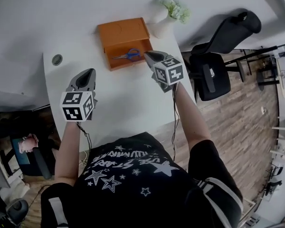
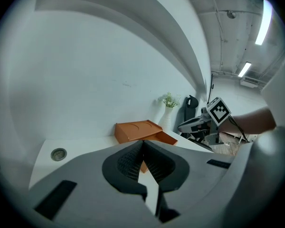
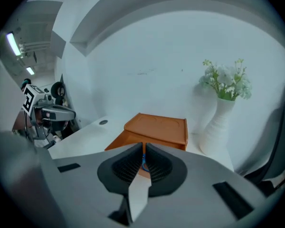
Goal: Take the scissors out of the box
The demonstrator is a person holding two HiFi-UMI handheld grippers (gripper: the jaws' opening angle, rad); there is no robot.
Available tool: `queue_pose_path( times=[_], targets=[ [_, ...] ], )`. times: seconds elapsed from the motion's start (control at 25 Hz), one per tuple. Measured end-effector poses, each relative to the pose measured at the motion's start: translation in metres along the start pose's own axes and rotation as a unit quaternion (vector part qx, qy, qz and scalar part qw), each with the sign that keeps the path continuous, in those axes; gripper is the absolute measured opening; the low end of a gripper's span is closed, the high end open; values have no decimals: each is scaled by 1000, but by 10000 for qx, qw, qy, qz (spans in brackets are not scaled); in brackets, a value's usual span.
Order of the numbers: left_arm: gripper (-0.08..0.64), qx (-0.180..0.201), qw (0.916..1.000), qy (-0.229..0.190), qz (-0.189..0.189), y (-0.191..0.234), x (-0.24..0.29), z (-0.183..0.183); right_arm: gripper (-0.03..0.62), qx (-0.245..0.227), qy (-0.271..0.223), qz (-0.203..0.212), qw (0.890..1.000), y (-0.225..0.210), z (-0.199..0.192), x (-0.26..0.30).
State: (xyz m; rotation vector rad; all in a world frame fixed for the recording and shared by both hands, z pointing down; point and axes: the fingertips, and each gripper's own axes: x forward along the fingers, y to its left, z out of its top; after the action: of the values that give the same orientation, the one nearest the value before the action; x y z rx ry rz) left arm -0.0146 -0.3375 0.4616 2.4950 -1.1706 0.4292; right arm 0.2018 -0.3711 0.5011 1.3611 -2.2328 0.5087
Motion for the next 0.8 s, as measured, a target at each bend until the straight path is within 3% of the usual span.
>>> queue_pose_path(
  times=[0.2, 0.4, 0.64, 0.68, 0.76, 0.8],
  targets=[
    [15, -82, 9989, -62, 450, -7, 5, 3, 51, -686, 580, 588, 9942, -14, 1, 25],
    [15, -106, 9973, -4, 733, -16, 10, -4, 52, -1354, 1142, 1356, 9748, -14, -11, 51],
    [15, -249, 9956, 70, 903, -18, 19, -12, 54, -1945, 1614, 1556, 9549, -23, -25, 73],
    [15, -275, 9952, 81, 932, -17, 20, -13, 62, -2042, 1743, 1573, 9503, -24, -28, 76],
    [15, -347, 9947, 87, 965, -16, 25, -13, 152, -2172, 2026, 1694, 9397, -24, -34, 82],
    [16, -370, 9945, 93, 970, -15, 27, -13, 153, -2242, 2130, 1786, 9341, -23, -37, 84]
  ],
)
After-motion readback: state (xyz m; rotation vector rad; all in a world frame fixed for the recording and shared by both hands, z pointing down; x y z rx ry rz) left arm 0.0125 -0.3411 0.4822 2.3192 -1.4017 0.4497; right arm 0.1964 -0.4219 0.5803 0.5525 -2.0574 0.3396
